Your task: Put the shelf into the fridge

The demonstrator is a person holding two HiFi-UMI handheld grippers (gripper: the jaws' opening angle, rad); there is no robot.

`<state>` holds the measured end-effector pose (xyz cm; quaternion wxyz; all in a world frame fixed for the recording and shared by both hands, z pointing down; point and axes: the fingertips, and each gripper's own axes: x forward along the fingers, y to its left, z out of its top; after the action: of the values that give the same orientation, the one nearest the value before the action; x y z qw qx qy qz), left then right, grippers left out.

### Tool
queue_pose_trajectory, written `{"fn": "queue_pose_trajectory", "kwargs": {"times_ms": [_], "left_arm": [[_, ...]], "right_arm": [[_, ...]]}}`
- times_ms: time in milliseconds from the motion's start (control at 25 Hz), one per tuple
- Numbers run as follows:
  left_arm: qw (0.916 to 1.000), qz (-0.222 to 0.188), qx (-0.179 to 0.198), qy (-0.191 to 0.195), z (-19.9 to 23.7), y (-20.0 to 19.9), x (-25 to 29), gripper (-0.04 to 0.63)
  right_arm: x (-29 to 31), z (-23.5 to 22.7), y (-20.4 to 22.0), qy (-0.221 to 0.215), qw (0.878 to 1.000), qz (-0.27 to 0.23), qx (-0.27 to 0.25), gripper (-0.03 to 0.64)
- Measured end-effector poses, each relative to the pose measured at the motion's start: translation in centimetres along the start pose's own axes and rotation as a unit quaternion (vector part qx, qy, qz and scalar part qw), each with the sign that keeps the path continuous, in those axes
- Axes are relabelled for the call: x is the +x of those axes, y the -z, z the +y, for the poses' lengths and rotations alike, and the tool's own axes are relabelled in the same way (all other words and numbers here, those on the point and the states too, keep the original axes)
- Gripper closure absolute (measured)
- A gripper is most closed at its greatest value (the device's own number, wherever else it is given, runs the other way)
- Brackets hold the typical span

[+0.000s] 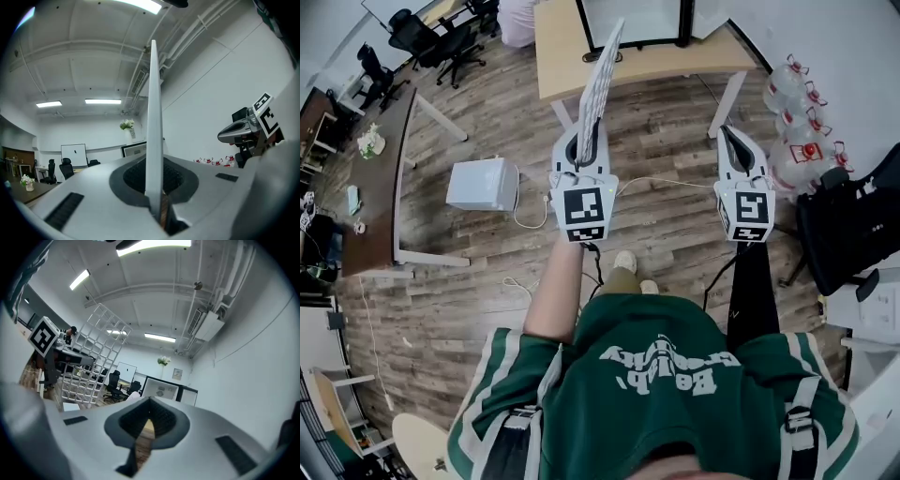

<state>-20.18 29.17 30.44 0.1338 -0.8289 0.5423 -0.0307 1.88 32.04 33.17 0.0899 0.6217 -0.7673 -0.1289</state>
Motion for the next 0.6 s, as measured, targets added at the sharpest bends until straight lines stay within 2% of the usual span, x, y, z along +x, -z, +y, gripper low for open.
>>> {"fn": "queue_pose_trajectory", "kwargs": {"times_ms": [320,600], "left_arm": [[0.9999,0.008,-0.01,0.009,0.1,1.4,2.1,0.569],[0.9999,0.007,-0.012,0.009,1.5,2.7,5.9,0.569]], "right_arm": [[1.5,-0.2,1.2,-0.001,1.0,0.01,0.006,0.614],[5.6,-0.3,1.9,-0.007,1.0,0.012,0.015,0.614]]}}
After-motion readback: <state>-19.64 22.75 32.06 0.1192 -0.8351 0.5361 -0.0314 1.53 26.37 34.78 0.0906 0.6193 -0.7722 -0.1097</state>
